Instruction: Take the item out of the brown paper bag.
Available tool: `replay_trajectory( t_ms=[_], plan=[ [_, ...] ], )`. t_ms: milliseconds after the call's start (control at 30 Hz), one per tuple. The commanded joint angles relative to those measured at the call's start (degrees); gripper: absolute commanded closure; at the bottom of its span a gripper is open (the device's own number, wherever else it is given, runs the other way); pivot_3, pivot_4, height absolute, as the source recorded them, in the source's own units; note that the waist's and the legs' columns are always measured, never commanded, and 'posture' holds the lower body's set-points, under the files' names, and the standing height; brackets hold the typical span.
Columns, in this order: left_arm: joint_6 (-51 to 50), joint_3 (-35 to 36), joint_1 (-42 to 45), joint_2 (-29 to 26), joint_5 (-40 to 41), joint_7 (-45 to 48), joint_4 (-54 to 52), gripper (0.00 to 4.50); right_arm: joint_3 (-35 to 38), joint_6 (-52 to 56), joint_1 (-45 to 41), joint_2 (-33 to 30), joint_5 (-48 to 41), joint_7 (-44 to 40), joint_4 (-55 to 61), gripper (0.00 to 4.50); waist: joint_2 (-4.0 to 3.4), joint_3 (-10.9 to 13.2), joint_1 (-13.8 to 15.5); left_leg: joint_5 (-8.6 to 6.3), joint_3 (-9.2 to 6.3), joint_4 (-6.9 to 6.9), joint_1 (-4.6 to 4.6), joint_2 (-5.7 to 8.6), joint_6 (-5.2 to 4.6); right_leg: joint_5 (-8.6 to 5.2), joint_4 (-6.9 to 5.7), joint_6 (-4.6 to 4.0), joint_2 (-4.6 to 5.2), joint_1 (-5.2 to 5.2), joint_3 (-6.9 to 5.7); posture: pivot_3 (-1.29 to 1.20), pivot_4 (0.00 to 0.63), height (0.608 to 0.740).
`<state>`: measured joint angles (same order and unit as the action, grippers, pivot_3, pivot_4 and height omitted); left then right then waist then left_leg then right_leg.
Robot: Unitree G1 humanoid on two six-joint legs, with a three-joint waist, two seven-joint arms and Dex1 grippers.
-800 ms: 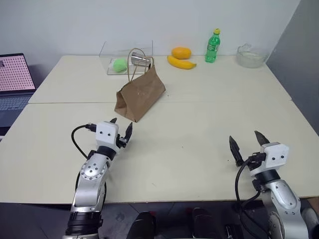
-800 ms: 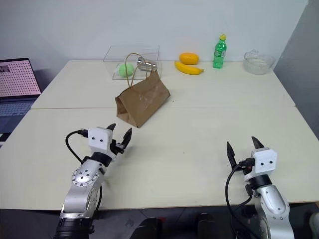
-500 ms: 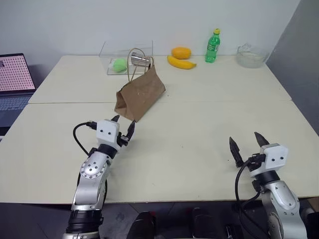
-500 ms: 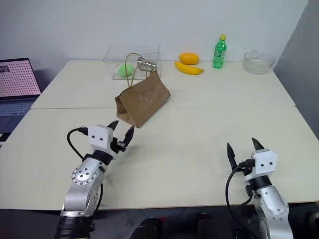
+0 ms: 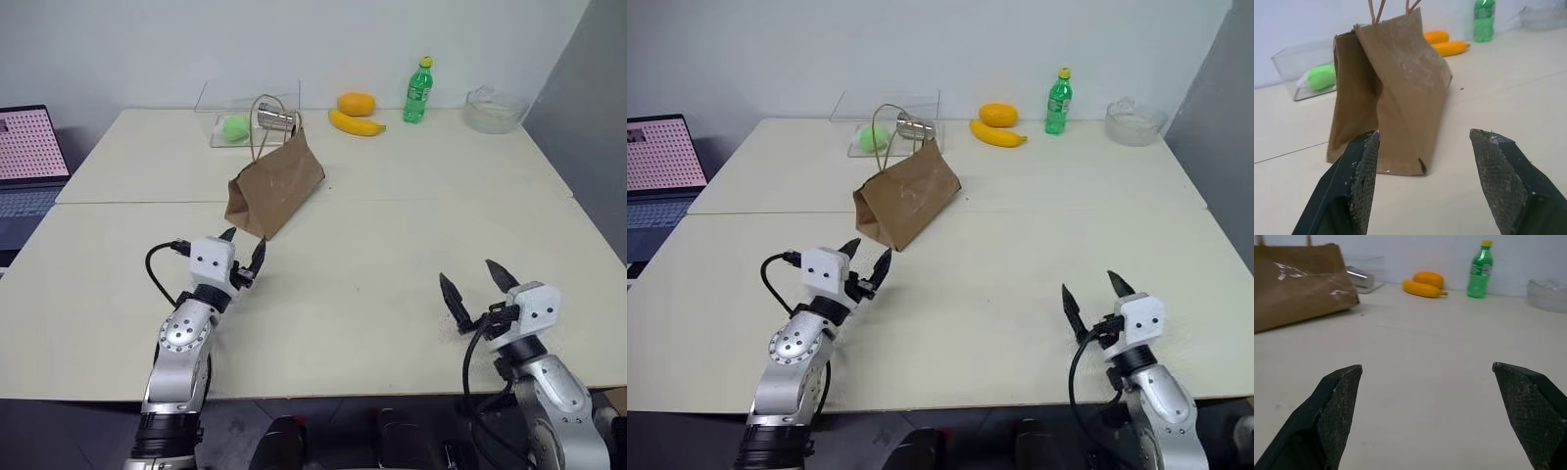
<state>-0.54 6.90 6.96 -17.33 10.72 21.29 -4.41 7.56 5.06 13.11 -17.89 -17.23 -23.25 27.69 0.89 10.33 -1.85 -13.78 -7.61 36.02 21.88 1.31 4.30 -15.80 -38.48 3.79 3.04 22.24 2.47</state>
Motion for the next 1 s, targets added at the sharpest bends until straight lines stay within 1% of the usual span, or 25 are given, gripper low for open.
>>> replay_trajectory(
  t_ms=[33,233,333,433,533,600,700,833,1000],
  plan=[
    [1.6,1.8,-1.9,-2.0,4.6,4.8,-5.1,1.42,0.1,4.3,-2.4,-3.2,-5.2,-3.1,6.0,0.0,0.0,0.0,0.0,0.0,0.0,0.0,0.0,0.0,0.0,0.0,0.0,0.0,0.0,0.0,0.0,0.0,0.15,0.74],
    [3.1,2.7,-4.0,-4.1,6.4,8.4,-6.5,1.42,-0.3,13.2,-7.4,-9.6,-12.0,-6.9,10.0,0.0,0.01,0.0,0.2,0.0,-0.02,0.0,0.03,0.0,0.0,-0.01,0.17,0.0,0.0,-0.05,-0.02,0.0,0.15,0.74],
    [0.5,4.2,-1.2,-5.9,7.2,8.1,-5.9,1.42,-0.2,19.0,-11.3,-12.6,-15.9,-7.1,12.3,0.0,0.04,0.0,0.2,0.0,-0.07,0.0,0.06,-0.03,-0.01,0.02,0.37,-0.01,-0.02,-0.13,-0.09,0.0,0.15,0.74],
    [-2.0,5.1,1.6,-8.0,8.7,9.0,-5.8,1.42,-0.3,22.8,-14.5,-13.7,-18.1,-5.9,13.3,0.0,0.07,0.0,0.2,0.0,-0.11,0.0,0.11,-0.02,-0.01,0.01,0.4,0.01,-0.02,-0.13,-0.13,0.0,0.15,0.74],
    [-7.8,7.5,8.1,-12.9,11.3,10.2,-4.4,1.42,-0.1,27.1,-18.6,-14.7,-21.2,-4.9,14.3,0.0,0.17,0.1,0.1,0.0,-0.11,-0.01,0.14,-0.02,-0.01,0.02,0.43,0.0,-0.03,-0.11,-0.13,0.0,0.15,0.74],
    [-10.2,8.0,10.7,-14.8,12.3,11.0,-3.0,1.42,0.0,29.0,-20.4,-14.9,-22.3,-4.3,14.4,0.0,0.2,0.1,0.1,0.0,-0.12,-0.01,0.15,-0.02,-0.01,0.03,0.41,-0.01,-0.03,-0.09,-0.15,0.0,0.15,0.74],
    [-16.3,7.8,20.5,-18.4,14.2,13.7,4.6,1.42,0.0,32.2,-24.6,-15.8,-24.6,-3.6,14.0,0.0,0.23,0.2,0.1,0.0,-0.09,0.0,0.13,0.0,-0.02,0.03,0.43,0.0,-0.03,-0.11,-0.14,0.0,0.15,0.74],
    [-18.5,3.8,33.3,-19.9,12.4,19.1,16.0,1.42,-0.5,34.6,-28.6,-16.1,-25.2,-2.8,13.3,0.0,0.33,0.2,0.1,0.0,-0.14,0.0,0.2,0.01,-0.02,0.03,0.44,0.0,-0.04,-0.08,-0.2,0.0,0.15,0.74],
    [-16.9,-0.4,43.8,-19.7,9.3,25.9,29.3,1.42,-1.0,36.8,-31.4,-16.1,-25.6,-1.5,14.0,0.0,0.33,0.2,0.0,-0.01,-0.12,-0.07,0.26,0.03,-0.02,0.16,0.46,-0.18,-0.02,0.02,-0.2,0.0,0.15,0.74]
  ],
)
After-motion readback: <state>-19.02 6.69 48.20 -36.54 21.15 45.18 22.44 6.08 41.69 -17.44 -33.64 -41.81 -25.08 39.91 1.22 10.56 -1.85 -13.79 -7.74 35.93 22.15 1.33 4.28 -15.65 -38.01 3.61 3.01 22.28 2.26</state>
